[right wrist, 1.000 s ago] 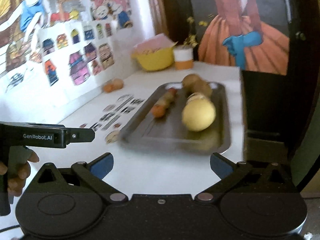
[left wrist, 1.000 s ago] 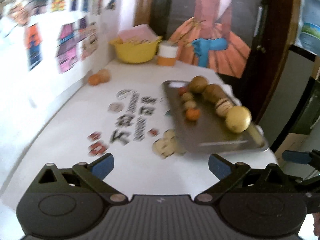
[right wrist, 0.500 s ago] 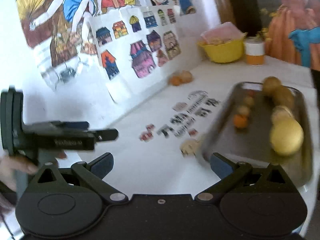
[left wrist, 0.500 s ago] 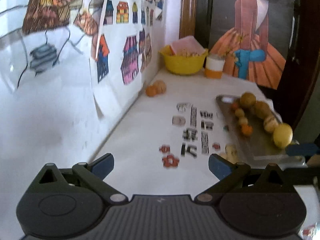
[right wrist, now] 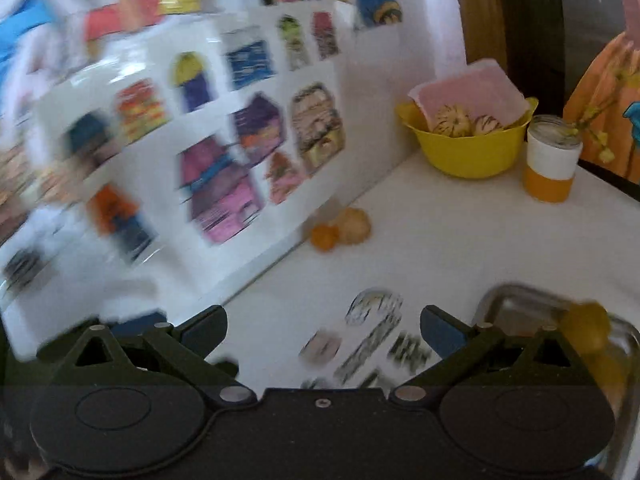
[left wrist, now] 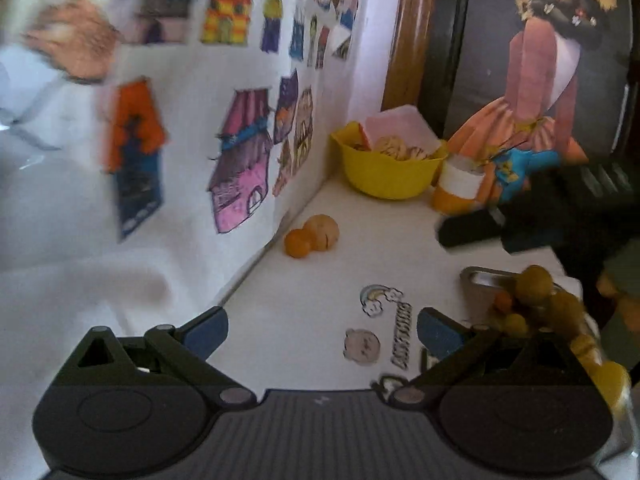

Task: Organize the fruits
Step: 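Withdraw both open tools from the tray toward the last fruits, then grasp the small orange with the left tool while the right tool grasps the brown round fruit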

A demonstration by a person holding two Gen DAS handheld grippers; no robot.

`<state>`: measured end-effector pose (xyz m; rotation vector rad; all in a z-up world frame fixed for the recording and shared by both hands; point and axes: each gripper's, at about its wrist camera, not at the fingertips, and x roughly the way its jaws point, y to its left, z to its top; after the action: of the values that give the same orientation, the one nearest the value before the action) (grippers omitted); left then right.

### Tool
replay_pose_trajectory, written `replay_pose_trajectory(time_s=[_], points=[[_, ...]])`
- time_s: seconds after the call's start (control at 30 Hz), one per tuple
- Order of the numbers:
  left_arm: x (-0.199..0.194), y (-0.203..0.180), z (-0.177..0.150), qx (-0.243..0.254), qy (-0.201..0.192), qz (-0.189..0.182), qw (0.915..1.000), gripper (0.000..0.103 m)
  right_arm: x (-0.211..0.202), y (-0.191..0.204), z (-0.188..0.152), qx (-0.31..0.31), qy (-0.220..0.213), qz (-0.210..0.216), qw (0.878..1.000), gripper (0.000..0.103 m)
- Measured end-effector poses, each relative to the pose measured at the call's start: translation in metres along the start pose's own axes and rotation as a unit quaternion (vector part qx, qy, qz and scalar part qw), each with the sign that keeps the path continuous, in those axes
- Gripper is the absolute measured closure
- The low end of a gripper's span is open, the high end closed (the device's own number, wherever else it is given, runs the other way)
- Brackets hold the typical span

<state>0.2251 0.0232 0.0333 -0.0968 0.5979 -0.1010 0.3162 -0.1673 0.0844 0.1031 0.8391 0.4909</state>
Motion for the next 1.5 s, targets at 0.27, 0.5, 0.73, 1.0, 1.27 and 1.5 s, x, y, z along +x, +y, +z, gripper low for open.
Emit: replay_pose_trajectory(time_s=[0.27, 0.5, 0.73, 1.0, 1.27, 1.5], points=[[0.07, -0.005, 0.021, 0.023, -0.006, 0.023, 0.9995, 0.001, 0.093, -0.061, 0.054, 0.081, 0.018, 0.048, 0.995, 0.009], [0.106, -0.017, 0.03, 0.073, -0.019, 0.034, 0.9966, 0.006, 0.149, -0.075, 0.071, 0.102, 0.048, 0.088, 0.99, 0.02], [0.133, -0.021, 0.034, 0.081, -0.007, 0.054, 0.9952, 0.022, 0.181, -0.065, 0.077, 0.081, 0.068, 0.093, 0.99, 0.027], [0.157, -0.016, 0.037, 0.048, 0.013, 0.054, 0.9973, 0.043, 0.195, -0.05, 0.08, 0.042, 0.083, 0.072, 0.993, 0.042], [0.168, -0.007, 0.031, 0.025, 0.018, 0.061, 0.9976, 0.058, 0.207, -0.045, 0.079, 0.044, 0.089, 0.082, 0.992, 0.044], [0.177, -0.002, 0.029, 0.015, 0.019, 0.06, 0.9979, 0.069, 0.206, -0.053, 0.071, 0.073, 0.075, 0.075, 0.992, 0.056]])
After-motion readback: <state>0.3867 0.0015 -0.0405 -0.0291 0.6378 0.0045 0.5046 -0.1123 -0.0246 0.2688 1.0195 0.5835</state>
